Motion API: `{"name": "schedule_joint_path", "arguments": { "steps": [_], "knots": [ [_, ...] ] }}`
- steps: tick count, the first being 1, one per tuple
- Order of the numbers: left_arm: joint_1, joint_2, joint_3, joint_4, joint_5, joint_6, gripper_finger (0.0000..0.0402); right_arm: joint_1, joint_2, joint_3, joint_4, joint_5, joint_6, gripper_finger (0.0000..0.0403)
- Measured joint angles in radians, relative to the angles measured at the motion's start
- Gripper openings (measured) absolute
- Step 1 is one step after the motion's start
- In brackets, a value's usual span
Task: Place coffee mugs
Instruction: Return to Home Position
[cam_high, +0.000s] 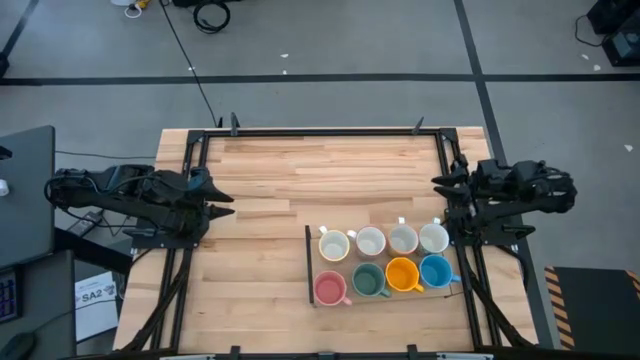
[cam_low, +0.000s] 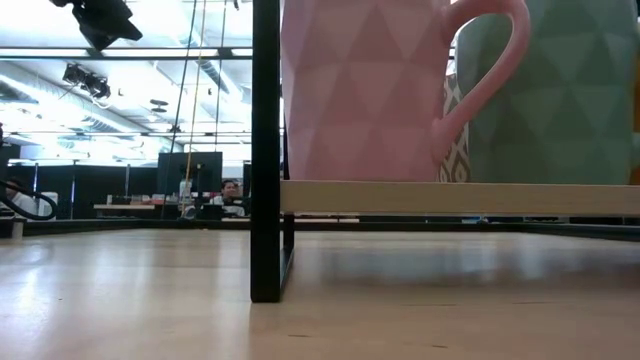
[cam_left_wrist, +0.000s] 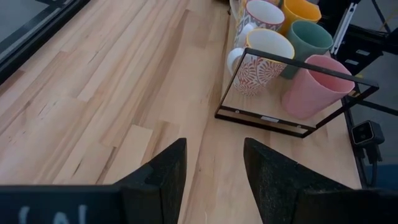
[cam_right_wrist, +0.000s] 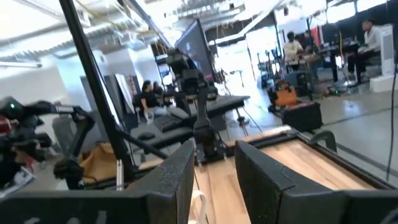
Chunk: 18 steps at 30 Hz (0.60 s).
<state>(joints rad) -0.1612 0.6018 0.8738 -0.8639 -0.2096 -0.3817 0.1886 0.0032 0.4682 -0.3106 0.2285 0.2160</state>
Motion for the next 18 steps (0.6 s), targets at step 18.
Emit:
{"name": "schedule_joint_path", "arguments": {
  "steps": [18],
  "knots": [
    [0.0, 0.0, 0.0, -0.001, 0.0, 0.002, 0.0167, 0.0, 0.0, -0.234, 0.264, 0.005, -0.063, 0.0123]
  ]
}}
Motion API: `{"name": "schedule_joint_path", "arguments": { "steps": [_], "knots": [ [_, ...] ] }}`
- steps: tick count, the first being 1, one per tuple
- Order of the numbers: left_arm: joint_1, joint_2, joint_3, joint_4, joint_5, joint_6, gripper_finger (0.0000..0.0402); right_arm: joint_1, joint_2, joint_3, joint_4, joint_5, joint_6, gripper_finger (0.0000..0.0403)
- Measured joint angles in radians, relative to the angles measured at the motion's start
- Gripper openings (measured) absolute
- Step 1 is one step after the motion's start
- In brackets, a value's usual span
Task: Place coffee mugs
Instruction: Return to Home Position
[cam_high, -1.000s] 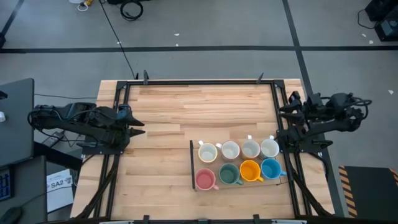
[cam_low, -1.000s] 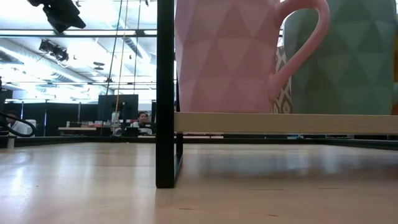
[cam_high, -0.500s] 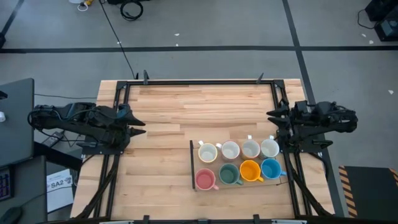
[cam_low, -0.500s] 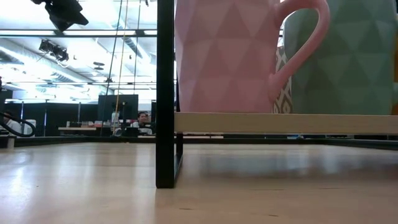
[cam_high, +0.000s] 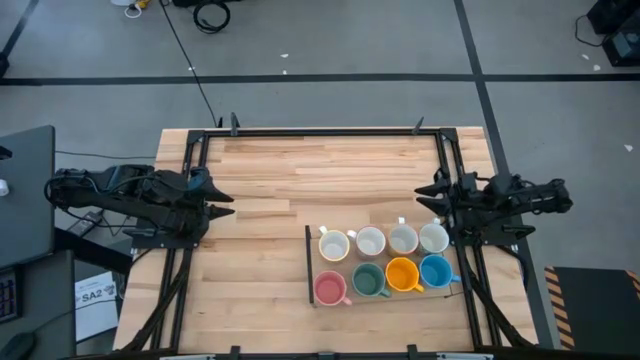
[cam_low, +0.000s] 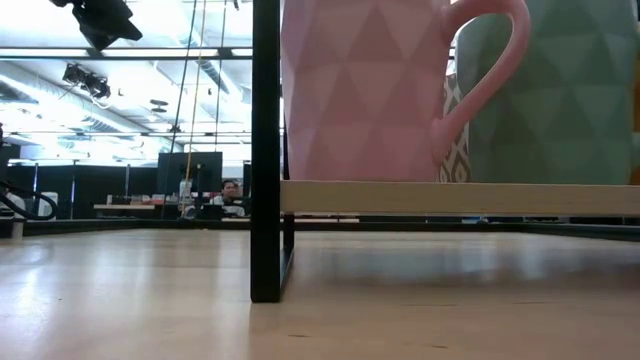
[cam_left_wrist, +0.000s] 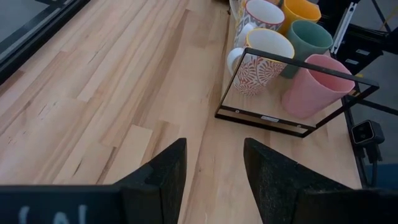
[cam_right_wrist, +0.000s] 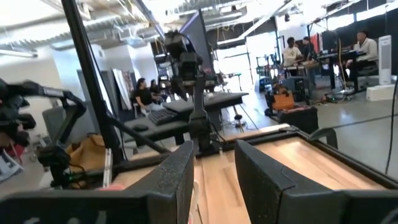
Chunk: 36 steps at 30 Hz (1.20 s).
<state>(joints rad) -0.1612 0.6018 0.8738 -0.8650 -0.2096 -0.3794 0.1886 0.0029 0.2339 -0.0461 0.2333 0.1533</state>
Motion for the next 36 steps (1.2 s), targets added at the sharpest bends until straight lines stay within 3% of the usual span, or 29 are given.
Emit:
{"name": "schedule_joint_path", "arguments": {
  "steps": [17, 24, 36],
  "knots": [
    [0.0, 0.0, 0.0, 0.0, 0.0, 0.0, 0.0167, -0.052, 0.0, -0.221, 0.28, 0.0, -0.026, 0.0123],
    [0.0, 0.0, 0.0, 0.0, 0.0, 0.0, 0.0167, -0.1, 0.0, -0.228, 0.283, -0.018, -0.053, 0.0123],
    [0.0, 0.0, 0.0, 0.0, 0.0, 0.0, 0.0167, -0.159, 0.0, -0.228, 0.117, -0.018, -0.034, 0.0123]
  ]
}}
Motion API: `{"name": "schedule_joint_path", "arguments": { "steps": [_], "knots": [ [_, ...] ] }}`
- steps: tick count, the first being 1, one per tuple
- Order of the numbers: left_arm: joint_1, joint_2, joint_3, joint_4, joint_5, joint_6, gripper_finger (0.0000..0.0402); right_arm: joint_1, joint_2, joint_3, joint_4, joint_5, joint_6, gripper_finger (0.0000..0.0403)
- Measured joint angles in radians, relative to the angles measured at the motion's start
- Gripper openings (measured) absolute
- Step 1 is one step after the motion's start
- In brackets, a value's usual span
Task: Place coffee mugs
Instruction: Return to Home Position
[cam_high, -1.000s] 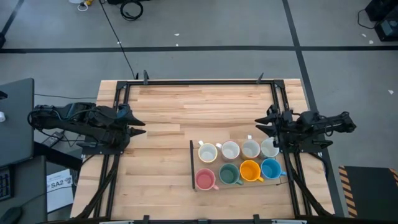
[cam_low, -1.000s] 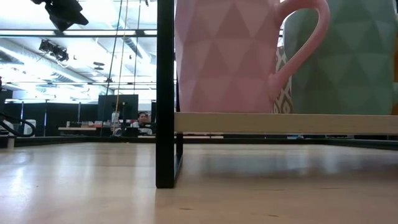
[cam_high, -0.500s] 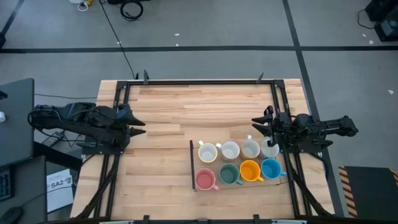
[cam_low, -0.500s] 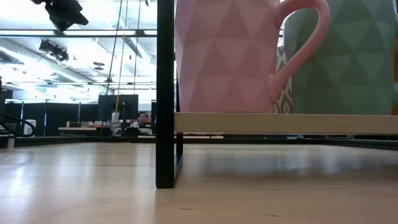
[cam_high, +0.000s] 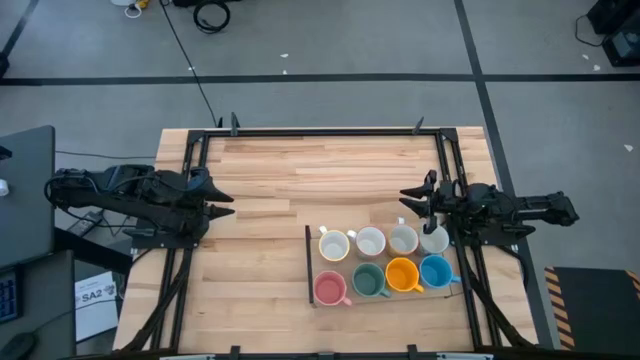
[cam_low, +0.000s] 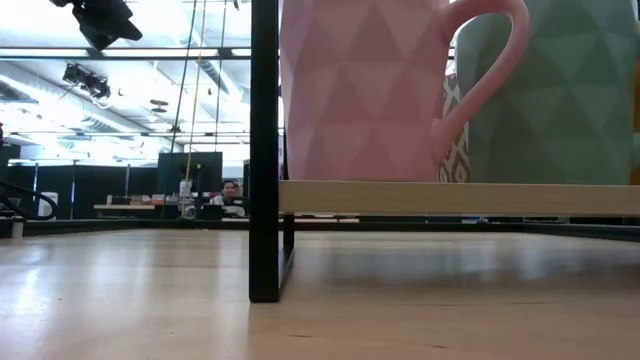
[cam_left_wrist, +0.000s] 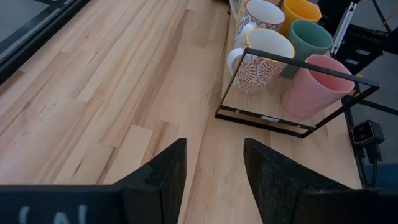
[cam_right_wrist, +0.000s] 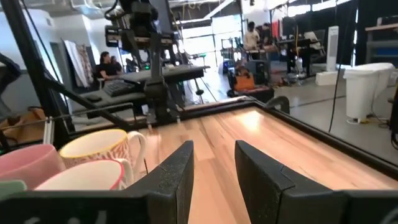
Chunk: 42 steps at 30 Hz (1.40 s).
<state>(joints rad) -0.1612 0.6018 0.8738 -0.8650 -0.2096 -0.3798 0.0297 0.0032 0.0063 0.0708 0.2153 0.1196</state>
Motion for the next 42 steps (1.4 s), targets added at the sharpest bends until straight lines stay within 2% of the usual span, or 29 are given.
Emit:
{"name": "schedule_joint_path", "arguments": {
  "steps": [20, 22, 24, 28, 30, 33, 38, 42],
  "knots": [
    [0.0, 0.001, -0.003, 0.007, -0.002, 0.025, 0.0167, -0.018, 0.0, 0.0, -0.017, 0.0, -0.008, 0.0123],
    [0.0, 0.0, -0.039, 0.106, -0.03, 0.088, 0.0167, -0.018, 0.0, 0.0, -0.017, 0.0, 0.001, 0.0123],
    [0.0, -0.002, -0.107, 0.31, -0.047, 0.183, 0.0167, -0.018, 0.0, 0.0, -0.015, 0.0, 0.007, 0.0123],
    [0.004, 0.027, -0.263, 0.718, 0.044, 0.37, 0.0167, -0.018, 0.0, 0.0, -0.015, -0.001, 0.01, 0.0123],
    [0.011, 0.037, -0.315, 0.822, 0.071, 0.397, 0.0167, -0.018, 0.0, 0.0, -0.014, -0.001, 0.011, 0.0123],
    [0.029, 0.021, -0.373, 0.917, 0.074, 0.418, 0.0167, -0.018, 0.0, 0.0, -0.013, -0.001, 0.011, 0.0123],
    [0.083, -0.064, -0.463, 0.935, 0.079, 0.421, 0.0167, -0.018, 0.0, 0.0, -0.013, -0.002, 0.011, 0.0123],
    [0.119, -0.15, -0.528, 0.934, 0.148, 0.417, 0.0167, -0.018, 0.0, 0.0, -0.013, -0.002, 0.011, 0.0123]
  ]
}}
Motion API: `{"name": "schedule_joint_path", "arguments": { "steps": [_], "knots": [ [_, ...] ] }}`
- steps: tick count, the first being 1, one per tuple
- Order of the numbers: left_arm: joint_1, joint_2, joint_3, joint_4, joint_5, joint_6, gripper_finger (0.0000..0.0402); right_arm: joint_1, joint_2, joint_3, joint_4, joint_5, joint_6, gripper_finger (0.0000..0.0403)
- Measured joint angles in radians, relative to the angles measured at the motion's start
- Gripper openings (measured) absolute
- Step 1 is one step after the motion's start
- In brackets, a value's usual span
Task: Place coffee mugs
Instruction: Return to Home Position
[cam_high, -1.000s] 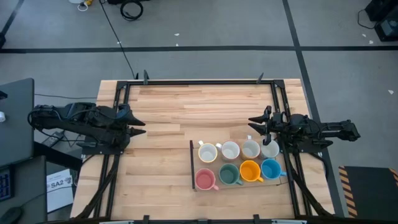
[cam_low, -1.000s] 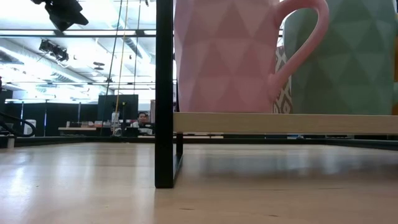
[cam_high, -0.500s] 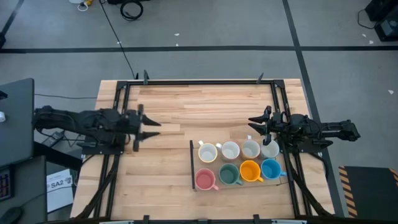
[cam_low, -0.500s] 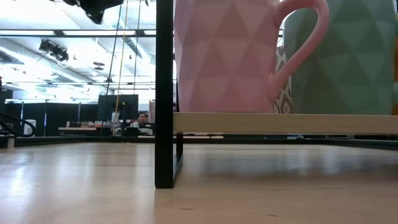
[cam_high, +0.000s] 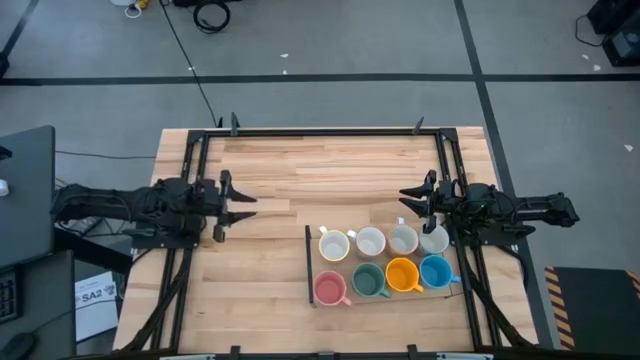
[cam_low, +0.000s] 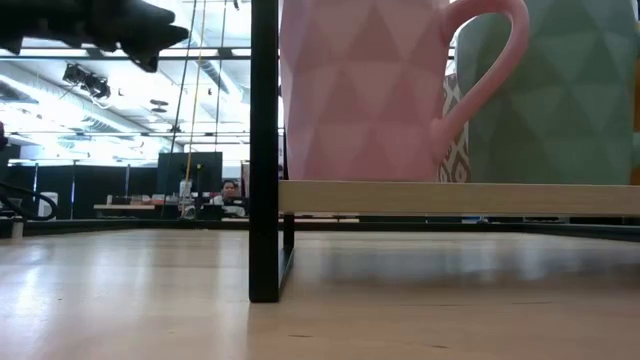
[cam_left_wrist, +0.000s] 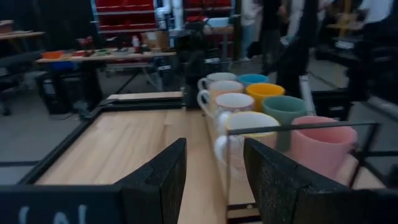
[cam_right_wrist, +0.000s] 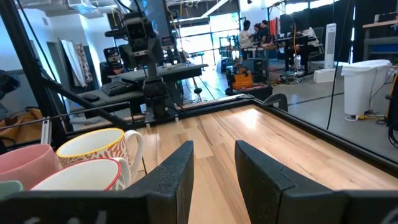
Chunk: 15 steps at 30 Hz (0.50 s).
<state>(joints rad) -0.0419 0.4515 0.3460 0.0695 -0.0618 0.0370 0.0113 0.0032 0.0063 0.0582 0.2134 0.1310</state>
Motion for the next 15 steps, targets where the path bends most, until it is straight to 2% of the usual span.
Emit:
{"name": "schedule_joint_path", "arguments": {
  "steps": [3, 15],
  "knots": [
    [0.012, -0.066, -0.039, 0.004, 0.035, -0.012, 0.0167, 0.0, 0.0, 0.0, 0.0, 0.0, 0.0, 0.0123],
    [0.012, -0.281, -0.157, -0.011, 0.037, -0.025, 0.0167, 0.0, 0.0, 0.0, 0.0, 0.0, 0.0, 0.0123]
  ]
}}
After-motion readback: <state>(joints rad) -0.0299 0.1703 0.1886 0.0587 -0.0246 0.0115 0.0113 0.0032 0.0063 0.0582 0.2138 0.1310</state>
